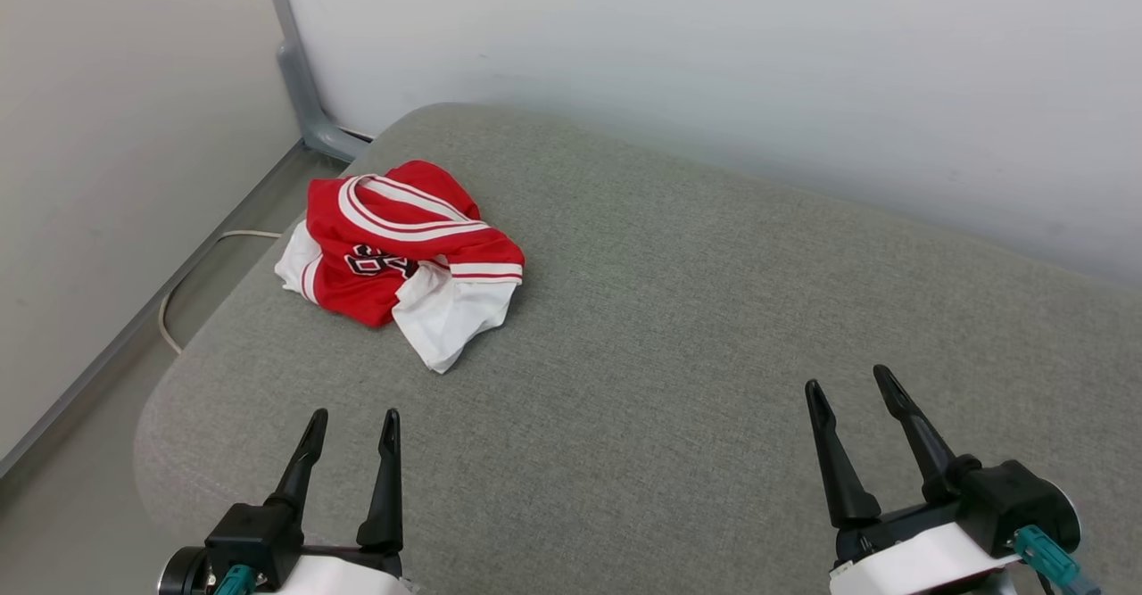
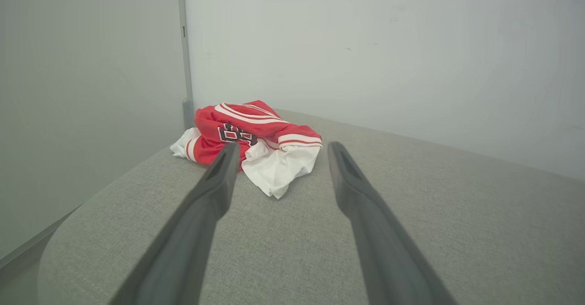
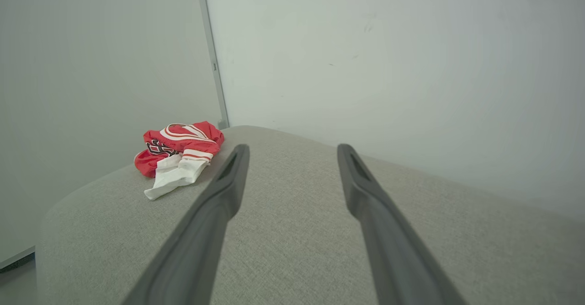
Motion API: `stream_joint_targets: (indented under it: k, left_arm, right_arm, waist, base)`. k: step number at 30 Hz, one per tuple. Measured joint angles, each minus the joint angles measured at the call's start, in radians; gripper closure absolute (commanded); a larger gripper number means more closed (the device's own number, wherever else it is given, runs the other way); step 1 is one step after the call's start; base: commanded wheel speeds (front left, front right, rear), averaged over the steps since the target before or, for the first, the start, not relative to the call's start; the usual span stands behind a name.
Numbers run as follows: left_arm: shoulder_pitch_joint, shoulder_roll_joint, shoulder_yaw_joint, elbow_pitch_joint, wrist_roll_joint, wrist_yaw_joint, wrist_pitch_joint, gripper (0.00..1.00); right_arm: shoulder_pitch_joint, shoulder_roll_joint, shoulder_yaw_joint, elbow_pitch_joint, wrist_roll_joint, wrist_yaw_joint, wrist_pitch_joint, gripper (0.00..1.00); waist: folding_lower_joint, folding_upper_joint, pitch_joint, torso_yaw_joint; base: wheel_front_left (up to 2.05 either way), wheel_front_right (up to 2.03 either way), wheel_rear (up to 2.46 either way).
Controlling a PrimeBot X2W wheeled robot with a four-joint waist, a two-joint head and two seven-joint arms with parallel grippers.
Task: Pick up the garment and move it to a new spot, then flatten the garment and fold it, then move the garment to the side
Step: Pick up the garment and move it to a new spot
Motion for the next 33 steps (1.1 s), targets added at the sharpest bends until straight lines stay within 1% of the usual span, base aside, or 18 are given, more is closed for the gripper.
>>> stream_joint_targets:
  k: [7,18,20,24,26,27,29,33]
  left_arm:
    - [0.004,0.000,0.012,0.001,0.008,-0.003,0.000,0.00]
    - [-0.004,0.000,0.044,0.008,-0.011,-0.004,0.000,0.00]
    - [-0.020,0.000,0.058,0.020,-0.024,-0.012,0.000,0.00]
    - [-0.086,0.003,0.074,0.090,-0.036,-0.031,0.000,0.00]
    - [-0.140,0.024,0.079,0.132,-0.043,-0.038,0.000,0.00]
    - [-0.237,0.075,0.071,0.227,-0.067,-0.043,0.000,0.00]
    - [-0.317,0.119,0.052,0.307,-0.103,-0.044,0.005,0.00]
    - [-0.487,0.216,-0.010,0.420,-0.218,-0.044,0.148,0.00]
  right_arm:
    - [0.000,0.000,0.006,0.004,0.000,0.000,0.000,0.00]
    - [-0.002,0.000,0.015,0.008,-0.011,0.000,0.000,0.00]
    - [-0.005,0.000,0.020,0.005,-0.025,0.000,0.000,0.00]
    - [-0.016,0.000,0.024,-0.007,-0.054,0.000,0.000,0.00]
    - [-0.024,0.000,0.032,-0.015,-0.072,0.000,0.000,0.00]
    - [-0.041,-0.001,0.040,-0.034,-0.099,0.000,0.000,0.00]
    - [-0.056,-0.006,0.041,-0.049,-0.107,0.000,0.000,0.00]
    - [-0.079,-0.031,0.045,-0.076,-0.118,0.000,0.000,0.00]
  waist:
    - [0.0000,0.0000,-0.004,0.007]
    - [0.0000,0.0000,0.015,-0.018]
    - [0.0000,0.0000,0.029,-0.028]
    - [0.0000,0.0000,0.069,-0.047]
    - [0.0000,0.0000,0.095,-0.058]
    - [0.0000,0.0000,0.142,-0.076]
    - [0.0000,0.0000,0.178,-0.088]
    - [0.0003,0.0000,0.256,-0.114]
  base:
    - [0.00,0.00,0.00]
    - [0.00,0.00,0.00]
    - [0.00,0.00,0.00]
    - [0.00,0.00,0.00]
    - [0.00,0.00,0.00]
    - [0.00,0.00,0.00]
    - [0.00,0.00,0.00]
    - [0.00,0.00,0.00]
